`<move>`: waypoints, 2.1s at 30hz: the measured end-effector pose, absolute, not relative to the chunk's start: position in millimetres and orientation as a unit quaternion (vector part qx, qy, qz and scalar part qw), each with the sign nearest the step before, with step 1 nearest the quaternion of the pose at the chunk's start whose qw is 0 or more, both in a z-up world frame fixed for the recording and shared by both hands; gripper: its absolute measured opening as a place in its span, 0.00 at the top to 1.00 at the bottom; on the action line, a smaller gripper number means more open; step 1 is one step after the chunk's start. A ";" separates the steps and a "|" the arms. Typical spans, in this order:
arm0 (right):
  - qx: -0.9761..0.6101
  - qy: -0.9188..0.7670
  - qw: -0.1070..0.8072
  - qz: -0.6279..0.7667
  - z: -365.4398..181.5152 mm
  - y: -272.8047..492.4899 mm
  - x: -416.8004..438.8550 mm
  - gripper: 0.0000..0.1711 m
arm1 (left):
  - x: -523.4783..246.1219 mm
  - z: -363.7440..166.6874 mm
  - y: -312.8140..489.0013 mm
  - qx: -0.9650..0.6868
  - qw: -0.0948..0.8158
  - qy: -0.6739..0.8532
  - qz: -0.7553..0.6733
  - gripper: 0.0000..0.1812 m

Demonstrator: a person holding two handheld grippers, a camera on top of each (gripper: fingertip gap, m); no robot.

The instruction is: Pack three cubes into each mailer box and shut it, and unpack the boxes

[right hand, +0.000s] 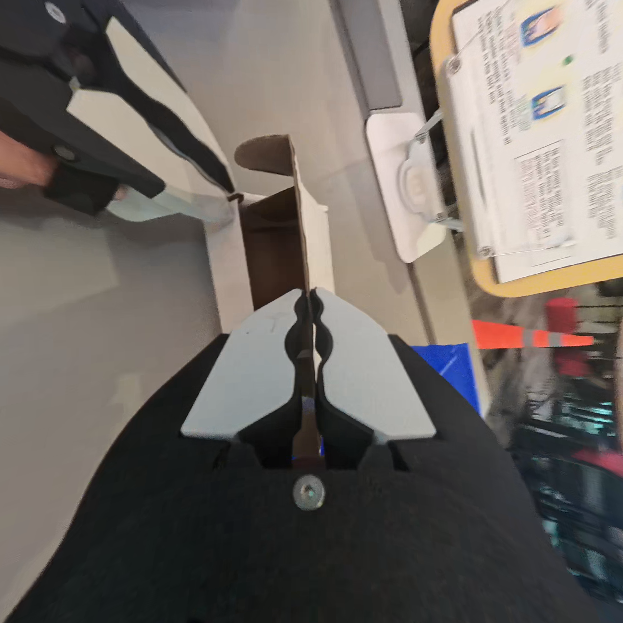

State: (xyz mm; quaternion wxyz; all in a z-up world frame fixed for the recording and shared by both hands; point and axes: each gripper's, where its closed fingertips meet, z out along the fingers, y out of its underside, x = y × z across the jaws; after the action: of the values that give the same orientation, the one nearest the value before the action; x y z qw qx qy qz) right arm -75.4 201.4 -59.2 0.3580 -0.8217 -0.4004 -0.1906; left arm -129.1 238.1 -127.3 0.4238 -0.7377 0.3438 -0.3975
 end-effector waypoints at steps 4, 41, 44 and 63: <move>-0.852 -0.368 0.347 -0.138 -63.2 200.2 -82.5 0.99 | -130.9 -99.0 227.2 -0.687 0.502 0.375 -0.368 0.88; -0.948 -0.230 0.183 -0.122 -158.9 298.4 47.4 0.94 | -118.2 -155.5 224.1 -0.741 0.407 0.448 -0.290 1.00; -0.933 -0.213 0.254 -0.139 -118.3 301.1 43.9 0.83 | -117.6 -154.5 219.6 -0.745 0.397 0.438 -0.308 1.00; -0.778 -0.286 0.555 -0.071 -126.3 135.1 -69.7 0.55 | -115.7 -155.6 217.4 -0.731 0.402 0.463 -0.298 1.00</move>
State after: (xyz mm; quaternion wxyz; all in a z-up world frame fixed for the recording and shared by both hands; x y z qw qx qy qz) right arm -69.7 135.1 -126.3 0.5549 -0.7781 -0.2858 -0.0707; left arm -115.7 217.4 -155.6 0.4021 -0.7314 0.4634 -0.2979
